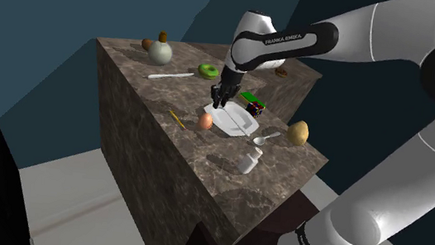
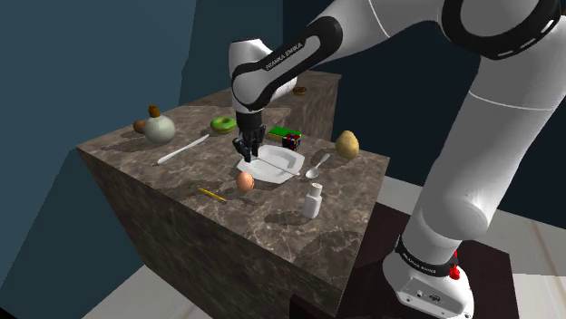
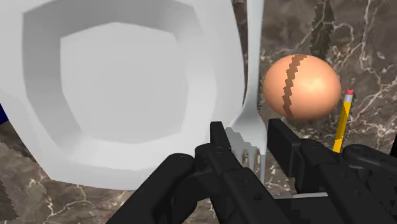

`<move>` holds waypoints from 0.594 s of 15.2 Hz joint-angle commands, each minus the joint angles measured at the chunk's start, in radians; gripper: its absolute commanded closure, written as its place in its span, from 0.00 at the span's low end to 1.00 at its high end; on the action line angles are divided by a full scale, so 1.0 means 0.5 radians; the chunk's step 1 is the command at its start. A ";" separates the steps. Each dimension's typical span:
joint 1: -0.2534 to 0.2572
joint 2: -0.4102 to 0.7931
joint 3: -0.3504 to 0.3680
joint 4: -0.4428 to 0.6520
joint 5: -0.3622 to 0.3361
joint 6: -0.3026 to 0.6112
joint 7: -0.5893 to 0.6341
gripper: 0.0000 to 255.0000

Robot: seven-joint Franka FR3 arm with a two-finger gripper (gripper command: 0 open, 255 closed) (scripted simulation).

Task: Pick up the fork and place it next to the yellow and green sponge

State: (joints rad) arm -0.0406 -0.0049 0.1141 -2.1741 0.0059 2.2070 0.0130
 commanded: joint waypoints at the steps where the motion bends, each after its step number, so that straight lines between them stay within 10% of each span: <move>1: -0.029 0.086 -0.029 0.111 -0.009 -0.026 -0.056 1.00; 9: -0.157 0.548 -0.131 0.737 -0.020 -0.191 -0.283 1.00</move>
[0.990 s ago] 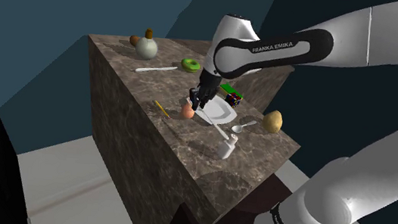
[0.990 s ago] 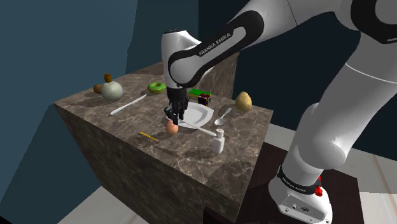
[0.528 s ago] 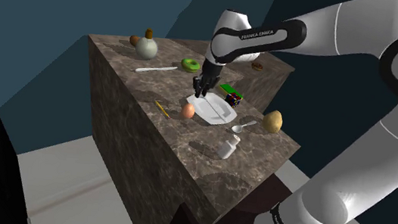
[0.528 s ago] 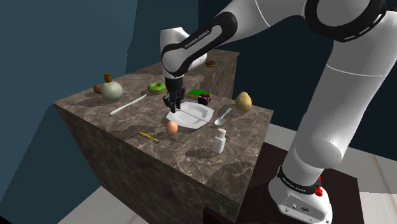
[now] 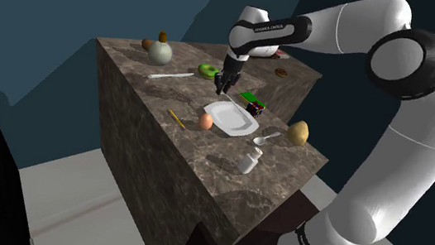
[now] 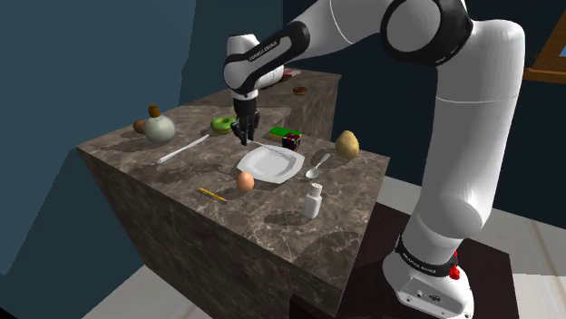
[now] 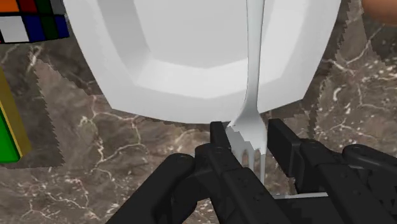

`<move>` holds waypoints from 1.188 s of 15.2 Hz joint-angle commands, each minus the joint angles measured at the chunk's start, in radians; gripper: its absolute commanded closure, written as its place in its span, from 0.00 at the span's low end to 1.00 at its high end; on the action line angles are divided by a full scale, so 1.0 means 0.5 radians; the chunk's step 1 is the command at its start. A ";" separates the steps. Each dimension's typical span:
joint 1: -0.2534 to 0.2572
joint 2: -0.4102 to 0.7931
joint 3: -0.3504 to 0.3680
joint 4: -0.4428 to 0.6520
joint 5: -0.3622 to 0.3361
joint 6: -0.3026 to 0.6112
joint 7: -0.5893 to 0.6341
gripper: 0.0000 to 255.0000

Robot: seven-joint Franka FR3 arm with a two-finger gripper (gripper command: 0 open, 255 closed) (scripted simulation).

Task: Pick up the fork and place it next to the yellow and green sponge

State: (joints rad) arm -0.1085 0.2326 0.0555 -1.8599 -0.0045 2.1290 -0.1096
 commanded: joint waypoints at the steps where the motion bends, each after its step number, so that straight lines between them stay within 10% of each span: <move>1: -0.036 0.137 -0.023 0.201 0.002 -0.064 -0.064 1.00; 9: -0.151 0.691 -0.073 1.058 0.014 -0.369 -0.236 1.00; 18: -0.151 0.756 -0.074 0.919 0.014 -0.164 -0.238 1.00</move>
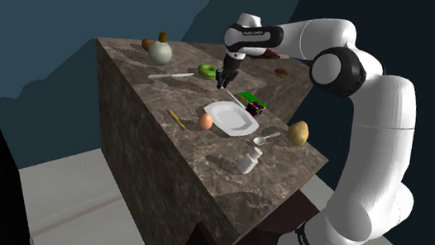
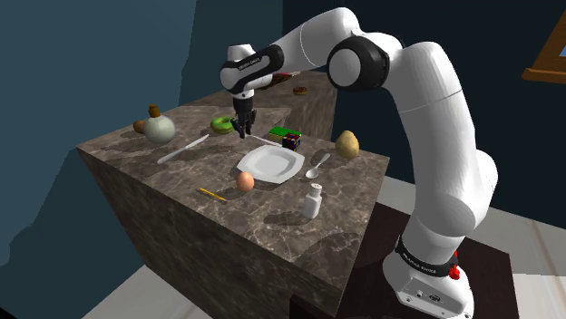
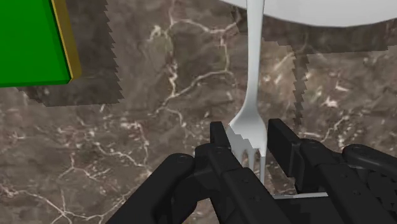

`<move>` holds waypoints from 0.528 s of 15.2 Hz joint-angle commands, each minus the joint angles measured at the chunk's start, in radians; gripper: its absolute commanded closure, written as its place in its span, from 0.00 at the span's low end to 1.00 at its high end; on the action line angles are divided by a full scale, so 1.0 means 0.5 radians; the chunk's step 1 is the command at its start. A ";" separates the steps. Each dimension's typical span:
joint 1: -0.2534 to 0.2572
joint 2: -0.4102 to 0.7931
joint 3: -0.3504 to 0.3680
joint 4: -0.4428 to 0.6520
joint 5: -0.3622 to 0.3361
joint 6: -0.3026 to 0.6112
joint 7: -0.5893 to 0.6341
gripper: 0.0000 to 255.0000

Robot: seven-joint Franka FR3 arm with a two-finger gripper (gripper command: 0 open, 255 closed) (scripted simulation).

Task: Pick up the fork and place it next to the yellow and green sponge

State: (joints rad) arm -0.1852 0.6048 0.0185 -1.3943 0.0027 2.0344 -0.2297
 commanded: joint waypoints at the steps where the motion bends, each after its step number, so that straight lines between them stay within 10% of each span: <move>1: 0.002 0.021 0.000 -0.024 -0.001 0.046 0.002 1.00; 8: 0.002 0.081 0.000 -0.083 -0.001 0.166 0.002 1.00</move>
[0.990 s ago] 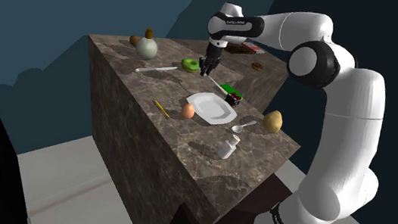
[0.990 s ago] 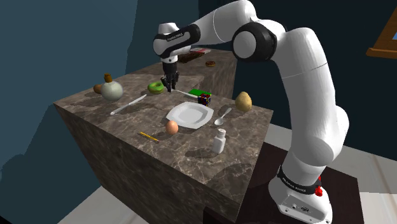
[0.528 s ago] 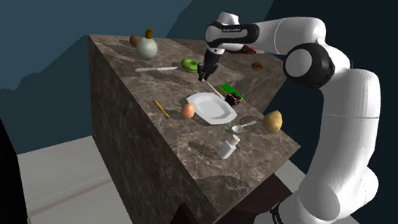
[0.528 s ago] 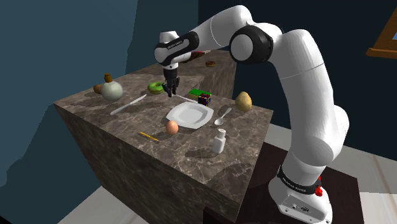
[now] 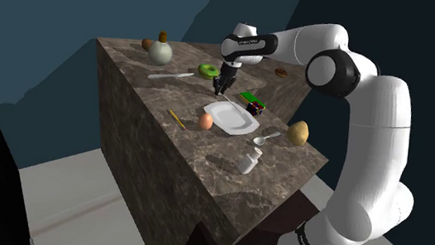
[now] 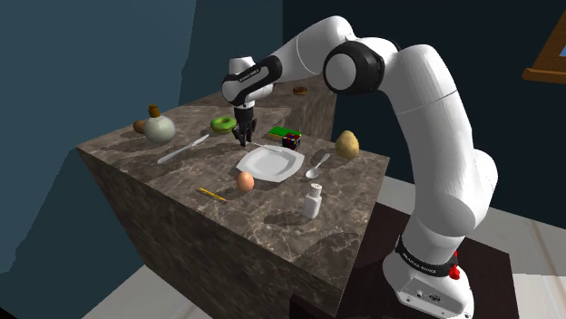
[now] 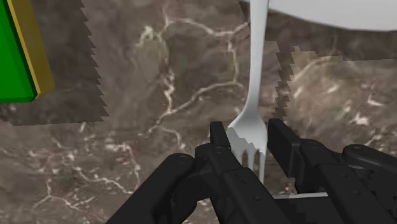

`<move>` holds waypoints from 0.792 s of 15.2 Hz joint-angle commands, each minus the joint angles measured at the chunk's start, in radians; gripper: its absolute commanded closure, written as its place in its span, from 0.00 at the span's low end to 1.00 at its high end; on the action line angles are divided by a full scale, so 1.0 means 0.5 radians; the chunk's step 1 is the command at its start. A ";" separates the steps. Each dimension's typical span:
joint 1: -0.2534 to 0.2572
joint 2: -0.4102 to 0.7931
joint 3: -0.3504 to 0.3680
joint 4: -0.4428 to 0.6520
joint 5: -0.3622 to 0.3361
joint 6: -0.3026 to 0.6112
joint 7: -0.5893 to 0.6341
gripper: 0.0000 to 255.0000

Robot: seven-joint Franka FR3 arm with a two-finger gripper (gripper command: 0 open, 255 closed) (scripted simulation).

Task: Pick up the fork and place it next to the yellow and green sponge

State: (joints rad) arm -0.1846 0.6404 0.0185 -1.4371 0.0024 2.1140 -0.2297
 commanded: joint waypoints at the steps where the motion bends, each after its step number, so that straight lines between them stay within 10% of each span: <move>1: 0.001 0.010 0.000 0.002 0.000 0.006 0.001 1.00; 6: 0.001 0.010 0.000 0.002 0.000 0.006 0.001 1.00; 7: 0.001 0.010 0.000 0.002 0.000 0.006 0.001 0.00; 12: 0.001 0.010 0.000 0.002 0.000 0.006 0.002 0.00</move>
State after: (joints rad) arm -0.1840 0.6456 0.0184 -1.4358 0.0022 2.1172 -0.2289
